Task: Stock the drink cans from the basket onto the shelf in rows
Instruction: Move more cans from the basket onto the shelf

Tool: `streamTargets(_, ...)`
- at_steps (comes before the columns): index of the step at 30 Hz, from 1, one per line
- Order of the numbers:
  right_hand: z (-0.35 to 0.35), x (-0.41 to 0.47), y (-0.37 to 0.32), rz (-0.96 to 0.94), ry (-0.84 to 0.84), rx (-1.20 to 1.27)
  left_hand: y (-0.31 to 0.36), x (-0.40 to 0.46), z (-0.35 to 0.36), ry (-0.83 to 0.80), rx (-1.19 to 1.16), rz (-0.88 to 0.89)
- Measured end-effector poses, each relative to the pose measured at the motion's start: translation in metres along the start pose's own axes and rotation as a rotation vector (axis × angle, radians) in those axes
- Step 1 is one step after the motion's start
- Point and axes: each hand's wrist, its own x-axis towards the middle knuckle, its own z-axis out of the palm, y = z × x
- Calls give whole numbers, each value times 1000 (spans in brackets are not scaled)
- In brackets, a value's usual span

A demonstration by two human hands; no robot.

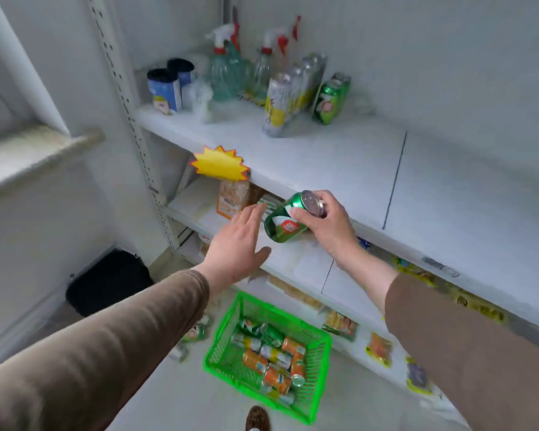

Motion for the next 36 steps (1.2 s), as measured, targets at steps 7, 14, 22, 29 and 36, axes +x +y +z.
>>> streamTargets(7,-39,90,-34,62,49,6,18,94,-28,47,72,12)
streamTargets(14,-35,189,-21,103,111,47,19,181,-13,-13,97,-85)
streamTargets(22,-19,281,-21,122,257,132,8,237,6,-41,75,-136)
streamTargets(29,-10,332,-22,138,356,106,-1,265,17,-62,54,-114)
streamTargets(36,-3,343,-22,142,390,150,0,278,18,-67,36,-92)
